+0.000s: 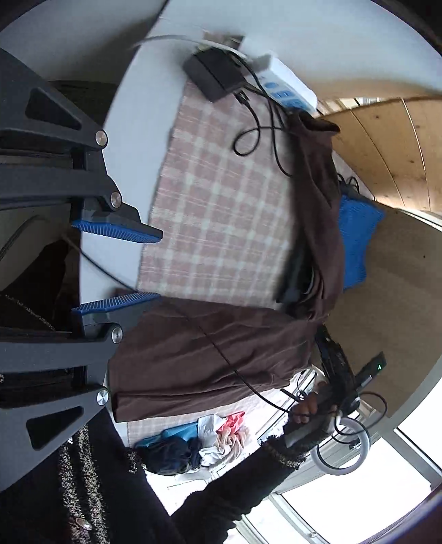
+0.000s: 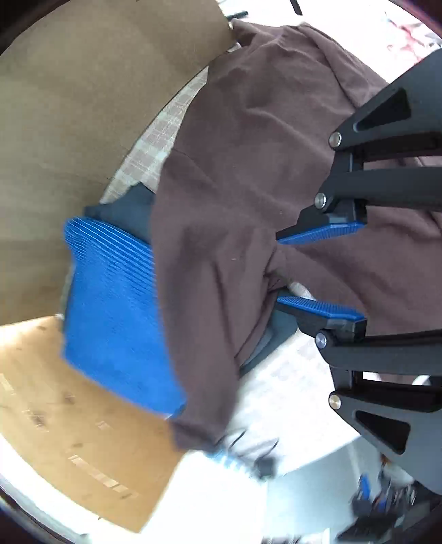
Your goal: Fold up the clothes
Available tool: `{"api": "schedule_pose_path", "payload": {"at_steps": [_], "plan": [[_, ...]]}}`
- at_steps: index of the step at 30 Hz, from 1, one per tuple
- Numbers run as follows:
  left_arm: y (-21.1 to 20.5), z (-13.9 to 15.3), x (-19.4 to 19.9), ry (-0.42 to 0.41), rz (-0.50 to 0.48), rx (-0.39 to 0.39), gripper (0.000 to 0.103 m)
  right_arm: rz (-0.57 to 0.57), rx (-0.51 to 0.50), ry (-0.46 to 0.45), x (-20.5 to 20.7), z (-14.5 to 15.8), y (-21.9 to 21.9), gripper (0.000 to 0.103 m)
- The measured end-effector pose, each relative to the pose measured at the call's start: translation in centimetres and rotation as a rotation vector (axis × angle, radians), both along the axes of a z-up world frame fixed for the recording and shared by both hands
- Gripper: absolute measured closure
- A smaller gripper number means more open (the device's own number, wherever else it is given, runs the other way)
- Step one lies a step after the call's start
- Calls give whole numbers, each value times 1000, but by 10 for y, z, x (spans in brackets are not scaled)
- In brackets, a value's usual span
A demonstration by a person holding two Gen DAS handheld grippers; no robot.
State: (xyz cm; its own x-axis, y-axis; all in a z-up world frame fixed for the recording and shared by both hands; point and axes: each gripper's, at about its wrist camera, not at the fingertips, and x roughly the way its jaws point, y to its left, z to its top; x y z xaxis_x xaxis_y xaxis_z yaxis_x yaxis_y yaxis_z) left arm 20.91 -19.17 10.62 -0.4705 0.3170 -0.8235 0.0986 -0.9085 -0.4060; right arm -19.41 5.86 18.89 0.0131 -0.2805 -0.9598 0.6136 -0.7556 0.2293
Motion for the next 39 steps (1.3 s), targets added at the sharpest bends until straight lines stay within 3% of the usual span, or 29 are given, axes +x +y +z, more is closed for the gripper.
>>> {"api": "schedule_pose_path", "payload": {"at_steps": [2,4,10,16,17,20,21,23,26,29,31,32,35,39], "plan": [[5,-13,4,-17,28,11,75,-22,-19,15,-6,12,9,71],[25,-29,-3,-21,12,31,75,-11,26,44,-3,9,6,71],[80,-83,-31,-55,-29,67,75,104,190,104,29,-41,-34,71],[109,-104,-49,-86,-60,22,75,198,340,191,51,-69,-57,71],[113,-106,-50,-89,-65,14,77,213,366,202,54,-73,-59,71],[115,-108,-49,-87,-56,-13,94,247,428,226,61,-83,-62,71],[112,-107,-47,-82,-42,-2,100,245,426,225,61,-84,-60,76],[105,-104,-43,-72,-11,25,101,214,393,216,58,-79,-56,96],[94,-97,-30,-53,29,34,101,65,214,113,38,-63,-38,96],[84,-102,-25,-106,42,38,96,39,168,26,28,-64,-27,94],[77,-97,-22,-111,50,-7,95,79,162,36,34,-51,-23,92],[70,-92,-22,-103,58,-7,95,92,145,55,38,-40,-21,85],[46,-75,-22,-59,102,-23,95,114,17,45,50,-4,-25,75],[16,-57,-32,-9,133,-74,94,135,-135,-33,70,16,-61,74]]}}
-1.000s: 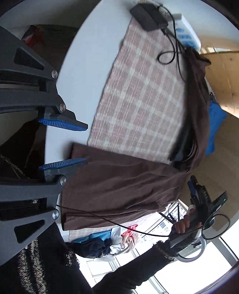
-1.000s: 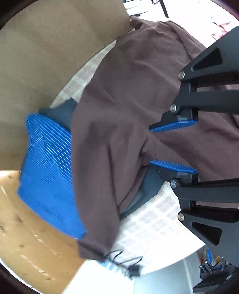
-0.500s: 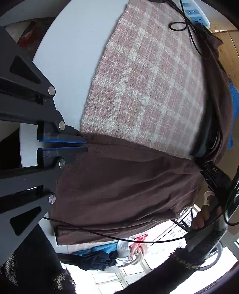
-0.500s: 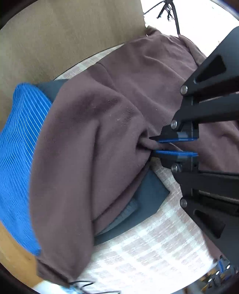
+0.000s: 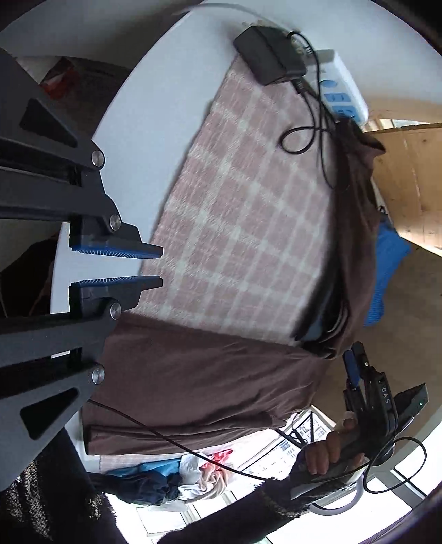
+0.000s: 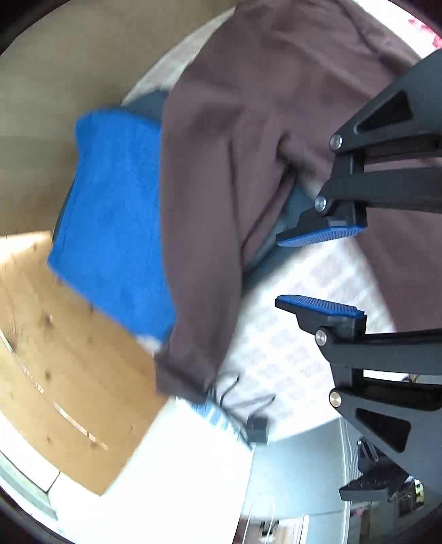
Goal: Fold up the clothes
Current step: 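Adjust the brown top on the blue stack with the right gripper, then open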
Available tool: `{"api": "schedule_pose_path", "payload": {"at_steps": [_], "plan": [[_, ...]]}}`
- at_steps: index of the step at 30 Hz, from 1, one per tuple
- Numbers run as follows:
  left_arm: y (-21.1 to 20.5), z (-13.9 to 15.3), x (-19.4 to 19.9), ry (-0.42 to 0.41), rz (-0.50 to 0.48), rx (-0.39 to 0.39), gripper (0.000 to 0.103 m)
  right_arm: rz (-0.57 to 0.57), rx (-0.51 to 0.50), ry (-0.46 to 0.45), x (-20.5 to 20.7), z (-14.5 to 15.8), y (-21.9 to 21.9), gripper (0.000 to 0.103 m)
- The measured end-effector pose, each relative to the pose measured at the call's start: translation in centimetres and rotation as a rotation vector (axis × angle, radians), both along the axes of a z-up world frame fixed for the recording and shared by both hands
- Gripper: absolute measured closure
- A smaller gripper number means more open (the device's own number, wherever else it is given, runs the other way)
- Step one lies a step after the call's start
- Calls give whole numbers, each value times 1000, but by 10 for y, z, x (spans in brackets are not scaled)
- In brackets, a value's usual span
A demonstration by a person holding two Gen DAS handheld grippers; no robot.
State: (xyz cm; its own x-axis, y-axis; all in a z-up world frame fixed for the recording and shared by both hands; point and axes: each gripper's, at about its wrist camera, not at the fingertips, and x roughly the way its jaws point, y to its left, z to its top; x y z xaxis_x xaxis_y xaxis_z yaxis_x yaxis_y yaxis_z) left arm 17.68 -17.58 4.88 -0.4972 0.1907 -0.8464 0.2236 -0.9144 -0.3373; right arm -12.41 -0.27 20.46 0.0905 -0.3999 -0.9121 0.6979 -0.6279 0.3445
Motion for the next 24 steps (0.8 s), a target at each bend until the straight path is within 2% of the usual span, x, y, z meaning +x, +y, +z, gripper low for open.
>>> {"api": "schedule_pose_path", "payload": {"at_steps": [2,5,8,11,14,17,18,19,21,24], "plan": [[-10,3,-6,0,-2,-16,94,34,-40,38,14,2,-27,74],[-20,5,-8,4,-13,-20,94,185,-67,197,49,3,-76,73],[-23,4,-7,6,-30,-9,94,423,29,424,67,-3,-129,69],[-30,0,0,5,-33,10,93,591,128,530,75,-20,-148,65],[-38,-5,3,9,-29,38,93,687,175,563,80,-43,-163,58],[-46,-8,0,6,-27,39,93,769,219,594,89,-61,-177,60],[-49,-8,-1,8,-26,36,93,797,234,604,92,-68,-181,84],[-51,-7,-4,12,-24,31,93,801,250,597,93,-71,-183,102],[-57,-5,-8,19,-19,21,93,777,256,551,87,-70,-181,101],[-65,-1,-16,34,-13,10,93,713,165,489,68,-38,-167,101]]}}
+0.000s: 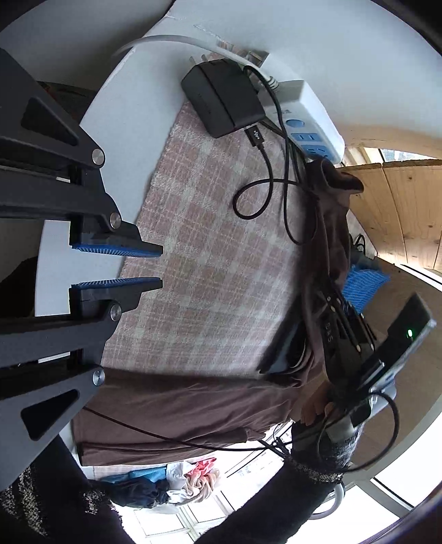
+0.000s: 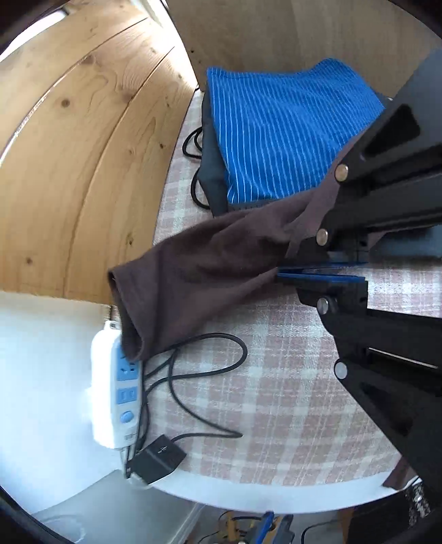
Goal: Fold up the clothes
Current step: 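Adjust the brown top on the blue stack with the right gripper, then open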
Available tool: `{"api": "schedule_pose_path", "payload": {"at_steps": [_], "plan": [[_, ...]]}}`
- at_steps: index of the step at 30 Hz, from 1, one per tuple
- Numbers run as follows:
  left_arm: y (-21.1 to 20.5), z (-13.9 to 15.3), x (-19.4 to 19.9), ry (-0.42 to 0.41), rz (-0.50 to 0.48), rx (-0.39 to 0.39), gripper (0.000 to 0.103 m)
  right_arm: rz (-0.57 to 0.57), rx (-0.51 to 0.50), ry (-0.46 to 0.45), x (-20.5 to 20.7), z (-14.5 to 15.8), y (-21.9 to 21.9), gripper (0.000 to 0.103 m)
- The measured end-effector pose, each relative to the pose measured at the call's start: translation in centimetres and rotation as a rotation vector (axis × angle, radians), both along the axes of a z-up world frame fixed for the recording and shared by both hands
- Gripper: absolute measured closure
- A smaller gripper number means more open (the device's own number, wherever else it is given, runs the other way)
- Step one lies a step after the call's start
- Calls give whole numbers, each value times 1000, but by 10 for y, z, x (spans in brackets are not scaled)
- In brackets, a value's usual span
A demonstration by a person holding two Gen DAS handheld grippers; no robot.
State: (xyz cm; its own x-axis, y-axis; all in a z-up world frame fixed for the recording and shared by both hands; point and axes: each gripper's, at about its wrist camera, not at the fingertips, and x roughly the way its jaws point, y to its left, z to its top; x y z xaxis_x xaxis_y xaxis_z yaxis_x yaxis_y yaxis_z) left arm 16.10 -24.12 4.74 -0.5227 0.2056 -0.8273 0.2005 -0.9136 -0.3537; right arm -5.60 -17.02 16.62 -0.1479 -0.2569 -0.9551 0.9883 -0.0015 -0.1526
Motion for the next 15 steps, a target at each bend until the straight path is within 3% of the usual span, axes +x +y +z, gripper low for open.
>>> {"api": "schedule_pose_path", "payload": {"at_steps": [4,9,12,15], "plan": [[0,8,-11,18,-22,-21,93,-37,-94,-146,-19,52,41,101],[10,19,-22,32,-79,-33,93,-15,-119,-259,-9,102,105,101],[24,26,-22,40,-123,-30,93,26,-104,-297,3,124,141,101],[40,27,-23,51,-160,9,88,36,-90,-341,7,126,158,101]]}}
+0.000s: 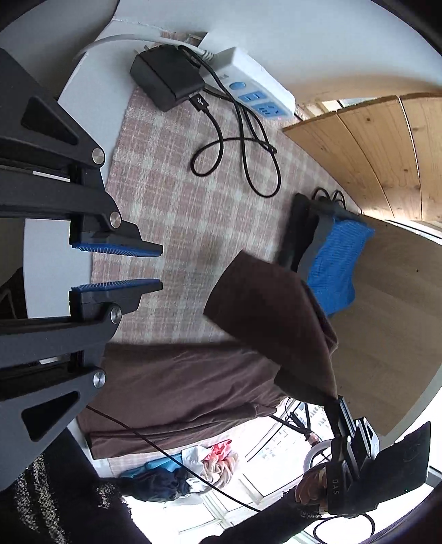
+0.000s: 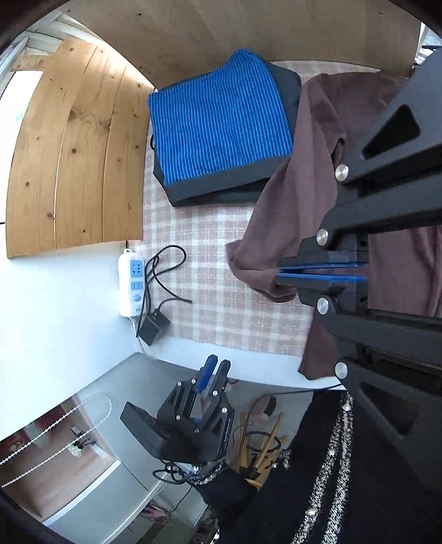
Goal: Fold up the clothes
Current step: 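Adjust the brown top on the blue stack with the right gripper, then open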
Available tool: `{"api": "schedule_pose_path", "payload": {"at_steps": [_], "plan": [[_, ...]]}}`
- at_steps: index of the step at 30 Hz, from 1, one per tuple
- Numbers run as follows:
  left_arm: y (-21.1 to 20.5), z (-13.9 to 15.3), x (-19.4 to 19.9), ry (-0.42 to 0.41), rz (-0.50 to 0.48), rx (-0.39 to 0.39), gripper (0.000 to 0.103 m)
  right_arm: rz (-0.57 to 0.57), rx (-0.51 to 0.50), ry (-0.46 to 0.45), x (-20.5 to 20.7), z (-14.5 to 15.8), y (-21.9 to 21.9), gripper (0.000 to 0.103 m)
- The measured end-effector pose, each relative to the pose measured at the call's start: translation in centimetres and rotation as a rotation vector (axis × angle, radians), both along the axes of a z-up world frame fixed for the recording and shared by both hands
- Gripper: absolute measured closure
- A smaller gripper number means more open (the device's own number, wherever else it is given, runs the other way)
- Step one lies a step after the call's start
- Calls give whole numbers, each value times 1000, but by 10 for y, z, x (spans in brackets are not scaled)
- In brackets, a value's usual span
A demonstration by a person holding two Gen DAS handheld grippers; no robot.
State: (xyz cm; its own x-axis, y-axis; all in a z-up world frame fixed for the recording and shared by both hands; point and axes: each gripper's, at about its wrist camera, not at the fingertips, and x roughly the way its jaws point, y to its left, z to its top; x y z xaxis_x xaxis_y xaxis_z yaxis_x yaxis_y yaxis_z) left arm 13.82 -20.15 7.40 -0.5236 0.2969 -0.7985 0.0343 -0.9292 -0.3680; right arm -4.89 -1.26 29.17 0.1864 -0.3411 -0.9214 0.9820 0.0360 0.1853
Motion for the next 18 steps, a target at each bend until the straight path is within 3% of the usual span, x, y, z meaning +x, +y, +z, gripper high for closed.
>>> {"api": "schedule_pose_path", "payload": {"at_steps": [3,6,9,10,12,15,18], "plan": [[21,-6,-5,4,-50,50,83,-42,16,-12,-6,-18,-9,101],[48,-17,-20,1,-100,42,74,-166,12,90,-15,-52,-44,96],[67,-28,-39,-8,-98,19,69,-274,56,129,-29,-75,-71,95],[71,-31,-46,-7,-91,11,69,-299,51,129,-32,-77,-74,94],[79,-37,-59,-3,-73,-5,64,-338,7,100,-39,-68,-69,83],[82,-45,-74,0,-7,-61,63,-382,-57,47,-52,-50,-47,81],[68,-55,-83,-26,93,-77,71,-439,-81,3,-68,-43,-19,79]]}}
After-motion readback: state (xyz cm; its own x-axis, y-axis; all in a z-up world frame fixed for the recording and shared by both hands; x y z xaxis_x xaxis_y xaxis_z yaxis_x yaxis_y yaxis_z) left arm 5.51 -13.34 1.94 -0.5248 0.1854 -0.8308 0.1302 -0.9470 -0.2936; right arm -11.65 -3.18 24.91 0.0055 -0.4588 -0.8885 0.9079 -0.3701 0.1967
